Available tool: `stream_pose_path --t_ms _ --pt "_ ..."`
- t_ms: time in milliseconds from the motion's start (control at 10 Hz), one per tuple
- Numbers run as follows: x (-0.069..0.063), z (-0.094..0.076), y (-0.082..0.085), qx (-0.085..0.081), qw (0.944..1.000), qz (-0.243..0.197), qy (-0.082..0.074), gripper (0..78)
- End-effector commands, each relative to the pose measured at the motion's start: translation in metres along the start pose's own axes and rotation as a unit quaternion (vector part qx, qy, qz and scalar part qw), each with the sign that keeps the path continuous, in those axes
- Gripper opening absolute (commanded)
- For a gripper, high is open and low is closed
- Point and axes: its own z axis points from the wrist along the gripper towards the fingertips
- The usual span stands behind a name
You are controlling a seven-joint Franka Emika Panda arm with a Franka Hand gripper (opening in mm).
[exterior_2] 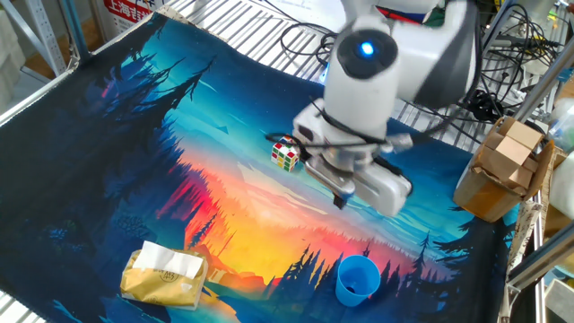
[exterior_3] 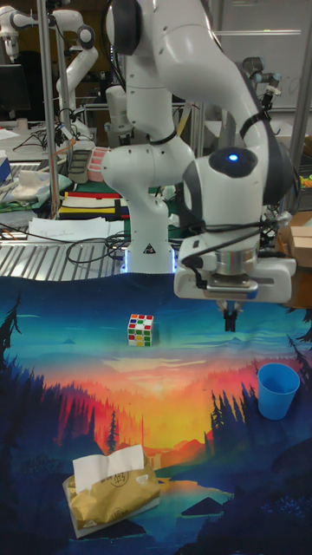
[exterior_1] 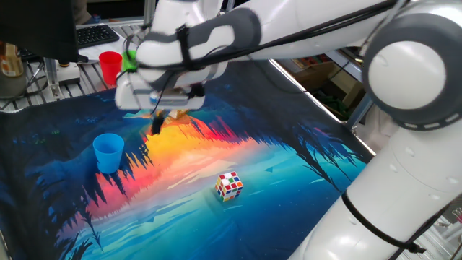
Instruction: Pick up the cup
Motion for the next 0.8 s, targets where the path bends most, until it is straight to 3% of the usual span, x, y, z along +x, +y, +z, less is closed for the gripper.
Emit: stream_pose_path --t_ms 100,400,800 --pt "-0.001 0.019 0.015 -0.003 0.9999 0.004 -0.009 0.0" --pt "0.004 0.030 0.031 -0.003 0.9997 0.021 -0.016 0.0" --pt "0.000 0.040 0.051 -0.002 0.9991 0.035 -0.024 0.0"
